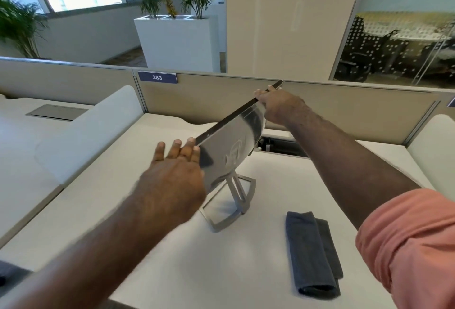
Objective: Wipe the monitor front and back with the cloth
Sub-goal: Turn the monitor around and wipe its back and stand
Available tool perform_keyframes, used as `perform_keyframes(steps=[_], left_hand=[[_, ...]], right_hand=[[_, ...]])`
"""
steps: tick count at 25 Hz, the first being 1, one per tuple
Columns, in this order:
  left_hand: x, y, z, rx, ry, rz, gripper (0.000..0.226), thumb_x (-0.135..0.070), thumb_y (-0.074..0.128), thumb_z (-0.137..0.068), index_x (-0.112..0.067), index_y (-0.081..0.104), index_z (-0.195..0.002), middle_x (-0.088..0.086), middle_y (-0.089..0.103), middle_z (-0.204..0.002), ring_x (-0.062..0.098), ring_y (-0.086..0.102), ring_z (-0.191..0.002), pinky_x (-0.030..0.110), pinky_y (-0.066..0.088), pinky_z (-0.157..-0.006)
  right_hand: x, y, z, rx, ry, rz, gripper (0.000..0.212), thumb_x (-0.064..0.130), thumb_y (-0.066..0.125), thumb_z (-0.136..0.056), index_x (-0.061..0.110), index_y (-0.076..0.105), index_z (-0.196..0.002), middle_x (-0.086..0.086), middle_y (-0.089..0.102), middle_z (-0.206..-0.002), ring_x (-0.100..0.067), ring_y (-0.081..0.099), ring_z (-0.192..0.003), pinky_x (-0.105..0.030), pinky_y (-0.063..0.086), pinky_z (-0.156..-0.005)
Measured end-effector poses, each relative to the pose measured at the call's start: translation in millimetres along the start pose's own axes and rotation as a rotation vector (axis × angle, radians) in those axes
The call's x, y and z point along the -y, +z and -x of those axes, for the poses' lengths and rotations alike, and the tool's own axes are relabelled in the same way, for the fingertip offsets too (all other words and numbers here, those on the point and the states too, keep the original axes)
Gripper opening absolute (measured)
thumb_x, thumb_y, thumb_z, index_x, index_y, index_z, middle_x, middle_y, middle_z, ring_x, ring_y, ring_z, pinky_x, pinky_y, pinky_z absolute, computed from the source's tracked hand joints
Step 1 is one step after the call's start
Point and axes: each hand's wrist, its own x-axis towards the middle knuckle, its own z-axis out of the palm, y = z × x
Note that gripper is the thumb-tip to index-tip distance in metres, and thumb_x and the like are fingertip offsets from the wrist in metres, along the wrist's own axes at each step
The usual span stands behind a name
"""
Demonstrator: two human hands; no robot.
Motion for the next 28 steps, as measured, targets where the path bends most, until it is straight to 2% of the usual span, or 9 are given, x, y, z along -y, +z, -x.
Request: perform_keyframes(steps=[4, 9, 14, 18, 23, 28], left_hand=[[50.8, 4.1, -26.7, 0.029, -0.078, 0.025, 0.057, -0.031, 0.021, -0.104, -0.014, 0.002, -0.155, 0.002, -0.007, -0.164, 0.024, -0.001, -0.151, 0.049, -0.002, -0.118], [107.6, 6.0, -74.4, 0.076, -0.07, -0.004, 0.054, -0.032, 0.021, -0.105, -0.012, 0.014, -0.154, 0.005, 0.002, -0.165, 0.026, 0.007, -0.15, 0.052, 0.005, -0.116], [151.4, 6.5, -108.7, 0.103, -0.009, 0.072, 0.052, -0.031, 0.019, -0.106, -0.012, 0.015, -0.154, 0.006, 0.003, -0.164, 0.025, 0.006, -0.15, 0.05, 0.005, -0.117], [175.2, 7.6, -126.9, 0.096, 0.025, 0.199, 0.053, -0.033, 0.02, -0.106, -0.016, 0.014, -0.156, 0.001, 0.002, -0.164, 0.022, 0.003, -0.151, 0.046, 0.004, -0.12], [195.5, 9.7, -139.7, 0.113, 0.099, 0.362, 0.053, -0.038, 0.021, -0.105, -0.021, 0.016, -0.155, -0.006, 0.006, -0.163, 0.018, 0.003, -0.15, 0.04, 0.004, -0.121], [197.6, 14.9, -139.6, 0.08, 0.129, 0.331, 0.052, -0.036, 0.02, -0.106, -0.021, 0.013, -0.156, -0.008, 0.004, -0.163, 0.016, 0.002, -0.15, 0.039, 0.001, -0.12]], right_hand=[[17.4, -0.3, 18.5, 0.004, 0.093, -0.062, 0.077, 0.002, 0.043, -0.085, 0.031, 0.021, -0.153, -0.003, 0.017, -0.163, -0.031, 0.018, -0.149, -0.054, 0.028, -0.116], [43.2, 7.2, 39.1, -0.089, 0.103, -0.086, 0.072, 0.005, 0.047, -0.087, 0.022, 0.024, -0.154, 0.002, 0.025, -0.161, -0.024, 0.02, -0.149, -0.047, 0.027, -0.118], [61.8, 15.2, 45.8, -0.098, 0.142, -0.105, 0.076, 0.006, 0.045, -0.088, 0.02, 0.016, -0.156, 0.001, 0.017, -0.163, -0.023, 0.014, -0.151, -0.041, 0.019, -0.121], [76.3, 24.2, 45.9, -0.143, 0.157, -0.071, 0.075, 0.008, 0.044, -0.088, 0.016, 0.013, -0.156, -0.002, 0.014, -0.164, -0.023, 0.013, -0.151, -0.037, 0.011, -0.121], [81.3, 37.5, 46.0, -0.209, 0.165, -0.085, 0.077, 0.008, 0.045, -0.089, 0.017, 0.01, -0.157, -0.002, 0.01, -0.164, -0.023, 0.008, -0.152, -0.036, 0.007, -0.12], [77.7, 43.0, 45.9, -0.212, 0.168, -0.105, 0.083, 0.002, 0.044, -0.086, 0.019, 0.005, -0.157, 0.002, 0.003, -0.165, -0.02, 0.001, -0.152, -0.034, 0.004, -0.12]])
